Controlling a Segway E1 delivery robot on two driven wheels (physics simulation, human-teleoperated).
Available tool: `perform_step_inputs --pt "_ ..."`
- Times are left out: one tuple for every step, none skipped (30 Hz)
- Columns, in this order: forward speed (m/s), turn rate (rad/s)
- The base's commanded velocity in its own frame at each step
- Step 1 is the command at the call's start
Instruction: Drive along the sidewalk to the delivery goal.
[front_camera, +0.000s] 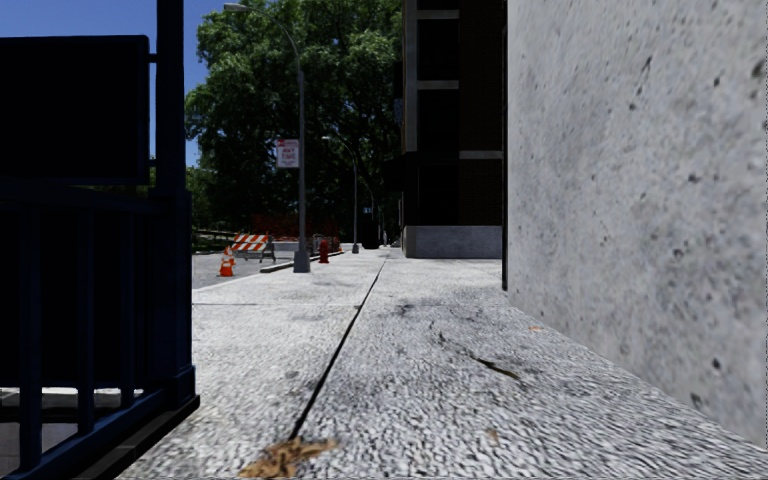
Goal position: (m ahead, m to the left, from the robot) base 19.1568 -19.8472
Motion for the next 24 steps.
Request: perform_step_inputs --pt "2.0 0.0" --pt "2.0 0.0" --pt "2.0 0.0" --pt "2.0 0.0" --pt "2.0 0.0" --pt "2.0 0.0" --pt "2.0 0.0" --pt "2.0 0.0" --pt "2.0 0.0" --pt "2.0 0.0" --pt "2.0 0.0" --pt "2.0 0.0" --pt "2.0 0.0" --pt "2.0 0.0" --pt "2.0 0.0" --pt "2.0 0.0" --pt "2.0 0.0" --pt "2.0 0.0" --pt "2.0 0.0" --pt "2.0 0.0" --pt "2.0 0.0" --pt "2.0 0.0" --pt "2.0 0.0" --pt "2.0 0.0"
